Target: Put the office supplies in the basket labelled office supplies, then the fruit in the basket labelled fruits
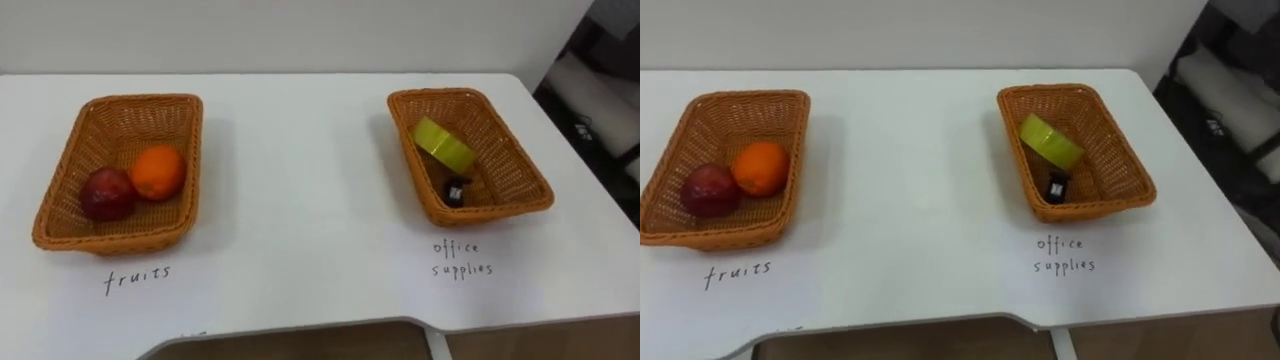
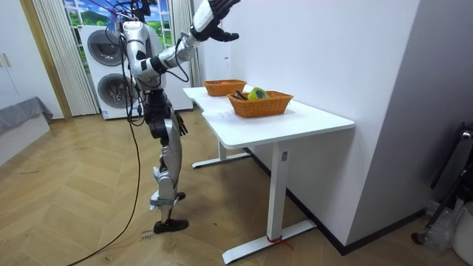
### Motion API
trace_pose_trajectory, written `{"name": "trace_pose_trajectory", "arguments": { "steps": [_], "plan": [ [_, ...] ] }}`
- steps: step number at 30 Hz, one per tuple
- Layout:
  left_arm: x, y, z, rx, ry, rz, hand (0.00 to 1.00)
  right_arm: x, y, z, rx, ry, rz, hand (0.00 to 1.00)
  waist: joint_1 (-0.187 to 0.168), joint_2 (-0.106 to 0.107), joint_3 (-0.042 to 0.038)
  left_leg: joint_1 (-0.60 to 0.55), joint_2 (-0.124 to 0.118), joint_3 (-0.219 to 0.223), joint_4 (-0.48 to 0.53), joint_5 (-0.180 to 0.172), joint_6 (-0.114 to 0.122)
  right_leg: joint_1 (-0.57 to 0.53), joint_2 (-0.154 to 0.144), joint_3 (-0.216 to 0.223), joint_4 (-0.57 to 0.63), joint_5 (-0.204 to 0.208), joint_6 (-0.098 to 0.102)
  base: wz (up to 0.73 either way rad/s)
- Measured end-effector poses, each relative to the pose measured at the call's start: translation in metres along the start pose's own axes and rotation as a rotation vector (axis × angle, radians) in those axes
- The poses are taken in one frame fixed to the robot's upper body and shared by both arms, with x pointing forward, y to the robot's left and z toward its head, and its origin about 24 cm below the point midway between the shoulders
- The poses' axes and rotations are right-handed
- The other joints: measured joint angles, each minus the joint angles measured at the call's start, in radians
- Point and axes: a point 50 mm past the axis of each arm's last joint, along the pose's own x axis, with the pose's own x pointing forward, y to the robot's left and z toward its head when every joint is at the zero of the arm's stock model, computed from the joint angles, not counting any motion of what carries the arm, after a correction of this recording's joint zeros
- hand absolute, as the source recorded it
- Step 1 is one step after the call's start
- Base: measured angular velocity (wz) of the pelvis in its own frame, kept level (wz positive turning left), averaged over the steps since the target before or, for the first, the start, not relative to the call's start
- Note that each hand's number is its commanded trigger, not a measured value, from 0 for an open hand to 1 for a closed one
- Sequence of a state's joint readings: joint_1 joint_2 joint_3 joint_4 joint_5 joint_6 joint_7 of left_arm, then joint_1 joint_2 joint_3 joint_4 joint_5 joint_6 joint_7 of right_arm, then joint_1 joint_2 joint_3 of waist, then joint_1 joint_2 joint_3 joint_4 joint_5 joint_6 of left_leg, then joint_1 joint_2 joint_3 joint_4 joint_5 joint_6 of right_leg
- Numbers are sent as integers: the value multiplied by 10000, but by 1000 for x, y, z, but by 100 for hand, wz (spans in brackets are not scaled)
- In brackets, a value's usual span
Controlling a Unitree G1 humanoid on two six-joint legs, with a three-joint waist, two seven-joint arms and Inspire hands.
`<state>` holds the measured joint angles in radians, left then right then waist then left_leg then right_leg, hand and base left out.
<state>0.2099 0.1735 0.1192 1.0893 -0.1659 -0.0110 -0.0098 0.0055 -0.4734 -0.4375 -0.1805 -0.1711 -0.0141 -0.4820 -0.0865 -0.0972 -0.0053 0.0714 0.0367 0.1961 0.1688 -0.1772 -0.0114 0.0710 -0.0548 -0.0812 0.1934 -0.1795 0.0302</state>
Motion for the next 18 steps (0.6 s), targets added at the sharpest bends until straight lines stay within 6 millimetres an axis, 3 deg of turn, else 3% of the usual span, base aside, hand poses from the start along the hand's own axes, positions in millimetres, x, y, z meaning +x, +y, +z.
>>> {"name": "trace_pose_trajectory", "arguments": {
  "steps": [6, 9, 12, 18],
  "plan": [
    [-2, 3, -8, -267, 79, 234, 0, -19, -25, -23, 354, 1102, -1523, 0, -166, -39, 27, 243, 61, 143, -47, -109, -49, 150, 65, 106, -250, 14, -3, -7],
    [-4, 6, -11, -351, 116, 422, 0, -40, -35, -39, 126, 1996, -2029, 0, -220, 77, -50, 106, 68, 198, -29, -144, -46, 28, 64, 122, -244, 16, -2, -3],
    [-5, 8, -14, -462, 53, 629, 0, -62, -39, -60, 167, 3323, -2456, 0, -239, 130, -49, 105, 66, 233, -40, -164, -55, -2, 62, 139, -235, 18, -2, -3],
    [-5, 7, -13, -727, -86, 741, 0, -100, -50, -102, 214, 5886, -3628, 0, -285, 405, 32, 93, 54, 233, -61, -221, -48, -22, 62, 179, -245, -1, 25, 0]
  ]
}}
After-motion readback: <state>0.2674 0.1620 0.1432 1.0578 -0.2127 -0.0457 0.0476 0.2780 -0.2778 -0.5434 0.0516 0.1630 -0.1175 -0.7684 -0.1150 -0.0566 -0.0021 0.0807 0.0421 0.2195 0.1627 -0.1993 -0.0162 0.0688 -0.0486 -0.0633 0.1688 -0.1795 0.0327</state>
